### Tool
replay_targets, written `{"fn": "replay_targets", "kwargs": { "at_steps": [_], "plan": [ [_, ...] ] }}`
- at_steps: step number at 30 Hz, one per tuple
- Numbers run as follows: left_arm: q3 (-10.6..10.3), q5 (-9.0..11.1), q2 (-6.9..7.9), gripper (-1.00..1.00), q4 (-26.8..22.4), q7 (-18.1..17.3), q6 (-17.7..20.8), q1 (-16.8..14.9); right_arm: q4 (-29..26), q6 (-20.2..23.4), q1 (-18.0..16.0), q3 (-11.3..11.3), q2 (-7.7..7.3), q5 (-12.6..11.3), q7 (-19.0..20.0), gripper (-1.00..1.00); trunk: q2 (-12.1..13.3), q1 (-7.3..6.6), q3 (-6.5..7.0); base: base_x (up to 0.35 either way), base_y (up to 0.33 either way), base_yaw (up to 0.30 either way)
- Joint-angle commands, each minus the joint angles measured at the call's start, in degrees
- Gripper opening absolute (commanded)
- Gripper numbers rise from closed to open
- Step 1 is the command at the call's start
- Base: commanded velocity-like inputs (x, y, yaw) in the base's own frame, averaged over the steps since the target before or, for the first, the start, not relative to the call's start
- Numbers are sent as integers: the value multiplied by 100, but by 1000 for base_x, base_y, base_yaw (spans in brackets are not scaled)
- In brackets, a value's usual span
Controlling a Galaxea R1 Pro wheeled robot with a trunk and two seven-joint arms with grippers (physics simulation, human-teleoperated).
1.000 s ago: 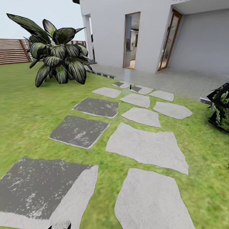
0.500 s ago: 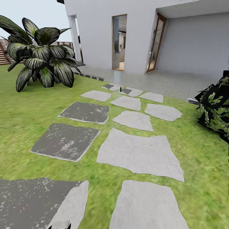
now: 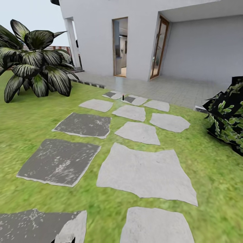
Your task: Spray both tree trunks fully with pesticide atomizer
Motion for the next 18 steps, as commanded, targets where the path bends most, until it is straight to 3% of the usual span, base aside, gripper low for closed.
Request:
{"fn": "replay_targets", "kwargs": {
  "at_steps": [1,18],
  "plan": [
    [0,0,-1,100,0,0,0,0,0,0,0,0,0,0,-2,100,0,0,0,339,0,-4],
    [0,0,-6,100,-1,0,0,0,0,1,-1,8,0,0,3,100,0,0,56,339,0,-1]
  ]
}}
